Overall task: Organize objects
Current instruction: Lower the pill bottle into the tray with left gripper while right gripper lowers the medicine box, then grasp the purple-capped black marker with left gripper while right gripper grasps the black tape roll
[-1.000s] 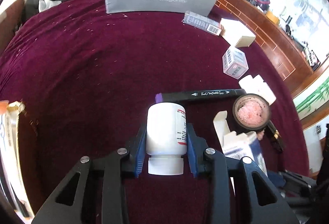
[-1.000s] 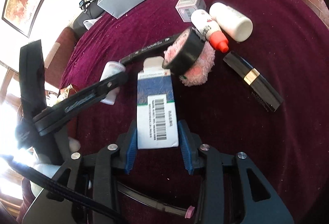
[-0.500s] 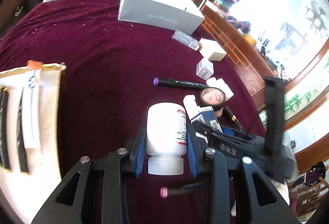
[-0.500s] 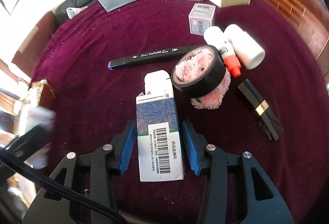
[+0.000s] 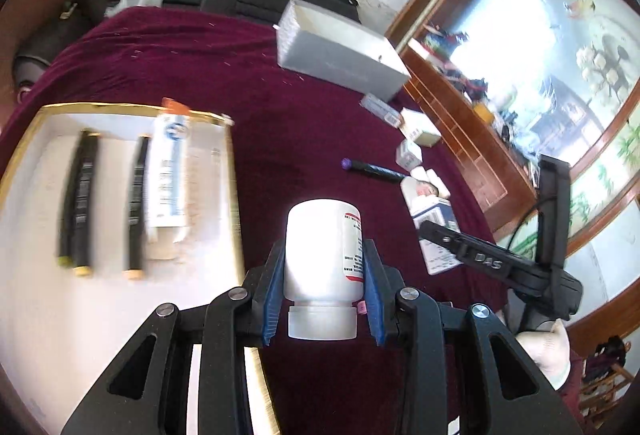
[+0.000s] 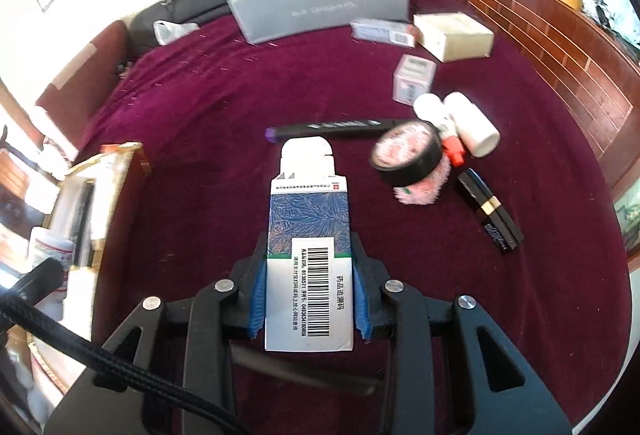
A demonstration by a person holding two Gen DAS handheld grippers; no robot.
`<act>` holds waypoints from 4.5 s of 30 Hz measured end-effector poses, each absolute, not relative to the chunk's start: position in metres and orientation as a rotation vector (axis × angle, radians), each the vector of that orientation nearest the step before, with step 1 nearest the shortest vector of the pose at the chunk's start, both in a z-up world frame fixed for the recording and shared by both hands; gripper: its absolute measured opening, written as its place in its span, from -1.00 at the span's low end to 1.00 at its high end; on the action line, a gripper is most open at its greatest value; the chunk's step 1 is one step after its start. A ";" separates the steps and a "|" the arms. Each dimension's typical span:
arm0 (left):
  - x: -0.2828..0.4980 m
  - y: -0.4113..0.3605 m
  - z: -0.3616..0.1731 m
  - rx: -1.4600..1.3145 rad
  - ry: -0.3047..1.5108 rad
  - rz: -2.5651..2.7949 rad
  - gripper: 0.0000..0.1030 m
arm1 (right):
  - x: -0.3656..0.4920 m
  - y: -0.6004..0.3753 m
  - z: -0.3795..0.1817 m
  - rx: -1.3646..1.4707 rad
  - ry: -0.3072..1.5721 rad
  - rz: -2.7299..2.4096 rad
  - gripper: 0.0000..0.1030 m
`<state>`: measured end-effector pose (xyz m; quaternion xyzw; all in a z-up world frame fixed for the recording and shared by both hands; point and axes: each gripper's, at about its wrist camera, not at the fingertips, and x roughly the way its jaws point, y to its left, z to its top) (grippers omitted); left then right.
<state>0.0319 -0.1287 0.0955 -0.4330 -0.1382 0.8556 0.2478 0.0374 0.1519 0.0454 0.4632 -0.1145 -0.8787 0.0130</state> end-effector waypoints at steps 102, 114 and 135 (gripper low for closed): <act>0.027 -0.057 0.092 -1.302 -0.368 2.197 0.28 | 0.036 0.231 0.028 1.347 -0.623 -2.541 0.43; -0.116 0.028 0.071 -1.255 -0.086 2.185 0.28 | 0.028 0.262 0.031 1.181 -0.933 -2.561 0.43; -0.090 0.113 0.028 -1.300 0.311 1.901 -0.34 | 0.019 0.309 0.015 1.173 -1.121 -2.474 0.43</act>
